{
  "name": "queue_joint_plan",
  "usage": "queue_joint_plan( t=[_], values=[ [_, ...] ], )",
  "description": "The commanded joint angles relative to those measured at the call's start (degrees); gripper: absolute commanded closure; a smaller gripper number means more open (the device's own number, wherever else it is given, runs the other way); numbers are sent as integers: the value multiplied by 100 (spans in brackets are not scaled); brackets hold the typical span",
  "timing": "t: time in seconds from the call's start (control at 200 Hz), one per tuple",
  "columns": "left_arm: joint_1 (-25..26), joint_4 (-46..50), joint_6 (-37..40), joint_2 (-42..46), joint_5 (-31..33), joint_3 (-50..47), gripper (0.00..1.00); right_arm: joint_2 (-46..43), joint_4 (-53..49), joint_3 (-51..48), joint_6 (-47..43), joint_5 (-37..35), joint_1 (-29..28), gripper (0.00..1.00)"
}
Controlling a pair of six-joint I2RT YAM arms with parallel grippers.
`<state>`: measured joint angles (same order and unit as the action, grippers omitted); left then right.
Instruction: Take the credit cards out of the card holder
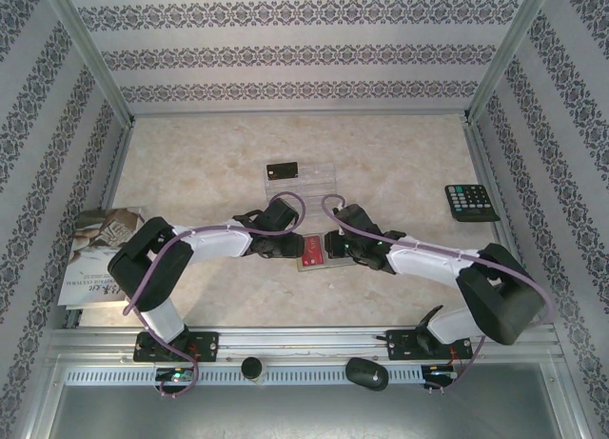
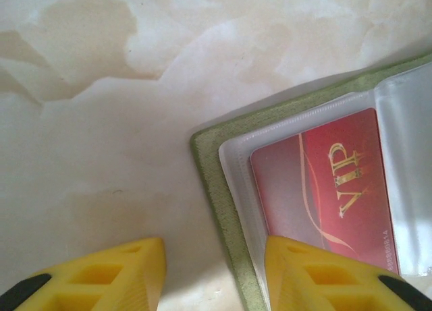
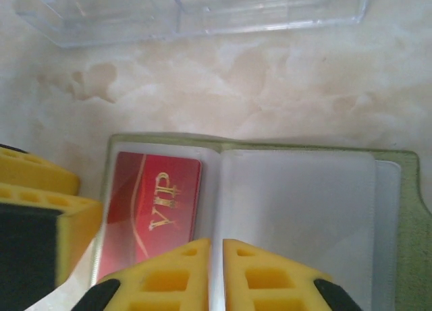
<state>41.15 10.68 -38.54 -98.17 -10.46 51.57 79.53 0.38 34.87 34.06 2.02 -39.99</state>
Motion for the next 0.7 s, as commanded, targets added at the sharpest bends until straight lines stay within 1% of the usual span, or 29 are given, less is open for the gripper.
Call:
queue_joint_plan(
  t=[0.0,0.035,0.07,0.13,0.165,0.205,0.275,0.37,0.575,0.694],
  values=[
    [-1,32,187,-450,-52,140,56,-180,173,-24,-390,357,29,79],
    [-1,31,198,-489,-65,151,56,-119,224,33,-464,757,96,75],
    [-1,51,212,-525,-80,168,56,-45,243,90,-488,1028,137,73],
    [4,56,227,-602,-104,196,56,132,283,178,-484,1378,175,73],
    [5,45,225,-651,-119,212,56,255,269,237,-490,1499,191,75],
    [-1,33,210,-708,-134,238,56,363,239,273,-468,1456,193,78],
    [5,-12,181,-796,-184,291,56,487,121,285,-399,1176,200,80],
    [8,-36,181,-865,-190,327,55,550,13,277,-401,895,235,77],
    [10,63,254,-939,-122,365,55,863,-32,408,-458,963,273,76],
    [8,84,295,-885,-53,255,59,942,-112,494,-571,735,212,75]
  ],
)
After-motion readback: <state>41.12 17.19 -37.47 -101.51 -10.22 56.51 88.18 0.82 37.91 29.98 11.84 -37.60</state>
